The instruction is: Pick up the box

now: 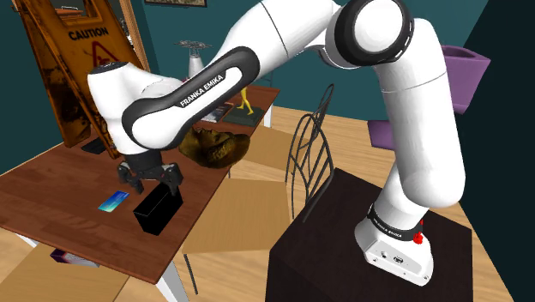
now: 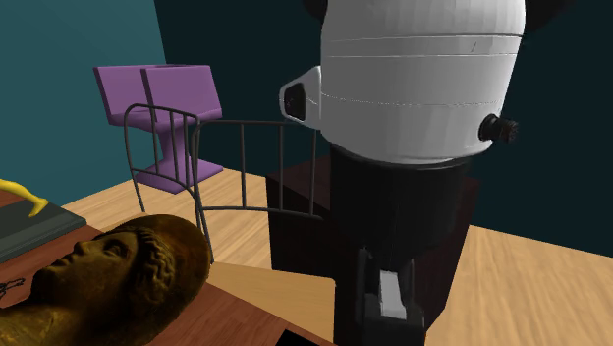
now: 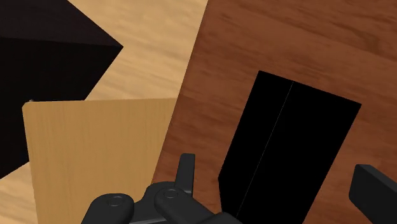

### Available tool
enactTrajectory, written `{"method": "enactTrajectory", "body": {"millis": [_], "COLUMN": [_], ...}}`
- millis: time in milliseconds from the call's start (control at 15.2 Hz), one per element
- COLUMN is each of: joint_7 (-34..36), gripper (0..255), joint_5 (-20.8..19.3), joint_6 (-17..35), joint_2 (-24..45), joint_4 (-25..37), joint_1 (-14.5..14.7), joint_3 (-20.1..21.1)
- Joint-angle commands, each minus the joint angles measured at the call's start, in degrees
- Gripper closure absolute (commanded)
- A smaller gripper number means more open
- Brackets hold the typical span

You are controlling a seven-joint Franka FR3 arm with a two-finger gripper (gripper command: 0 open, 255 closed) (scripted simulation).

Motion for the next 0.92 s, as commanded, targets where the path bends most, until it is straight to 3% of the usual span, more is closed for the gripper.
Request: {"method": "enactTrajectory", "body": {"millis": [0, 660, 726, 858], "joint_7": [2.4, 3.9, 3.9, 3.9], "gripper": [0, 0, 255, 255], "joint_5": [-1.5, -3.3, -3.3, -3.3], "joint_6": [-1.4, 2.1, 2.2, 2.2], "joint_2": [5.1, 9.6, 9.4, 9.4], "joint_4": [6.3, 7.1, 6.8, 6.8], "joint_1": [2.6, 4.0, 4.0, 4.0], "joint_3": [-1.8, -3.6, -3.5, -3.5]}}
